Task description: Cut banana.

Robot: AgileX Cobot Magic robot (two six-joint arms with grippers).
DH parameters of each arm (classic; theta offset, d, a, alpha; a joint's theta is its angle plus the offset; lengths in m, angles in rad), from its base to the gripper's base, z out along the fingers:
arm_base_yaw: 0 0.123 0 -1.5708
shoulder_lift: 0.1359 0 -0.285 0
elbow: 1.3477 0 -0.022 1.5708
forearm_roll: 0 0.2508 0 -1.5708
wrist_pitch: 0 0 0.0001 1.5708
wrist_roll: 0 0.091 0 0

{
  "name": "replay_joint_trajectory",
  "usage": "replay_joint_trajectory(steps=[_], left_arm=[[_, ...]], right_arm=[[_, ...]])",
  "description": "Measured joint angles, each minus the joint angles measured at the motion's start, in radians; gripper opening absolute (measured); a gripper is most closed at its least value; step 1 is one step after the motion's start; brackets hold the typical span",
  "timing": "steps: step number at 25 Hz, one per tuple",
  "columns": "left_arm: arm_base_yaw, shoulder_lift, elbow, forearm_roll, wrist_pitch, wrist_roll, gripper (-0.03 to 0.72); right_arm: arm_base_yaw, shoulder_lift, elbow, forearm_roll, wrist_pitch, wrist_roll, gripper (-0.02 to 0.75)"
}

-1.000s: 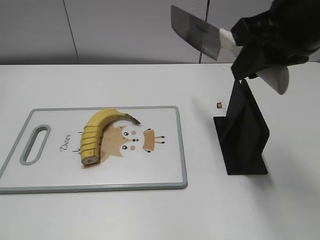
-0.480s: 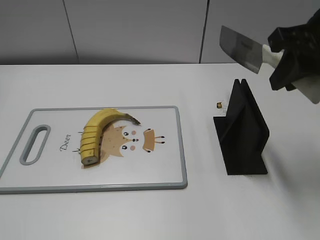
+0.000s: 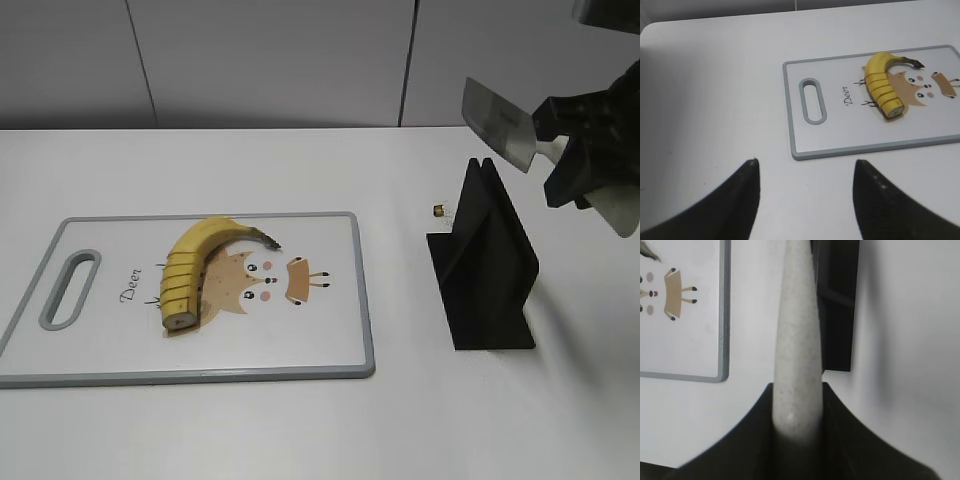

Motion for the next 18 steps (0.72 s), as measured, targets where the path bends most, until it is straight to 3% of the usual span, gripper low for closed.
replay_joint_trajectory(steps=[18], left_arm=[[0.000, 0.000, 0.000, 0.029, 0.000, -0.041, 0.576]], right_arm=[[0.000, 0.070, 0.025, 0.002, -0.006, 0.007, 0.163]])
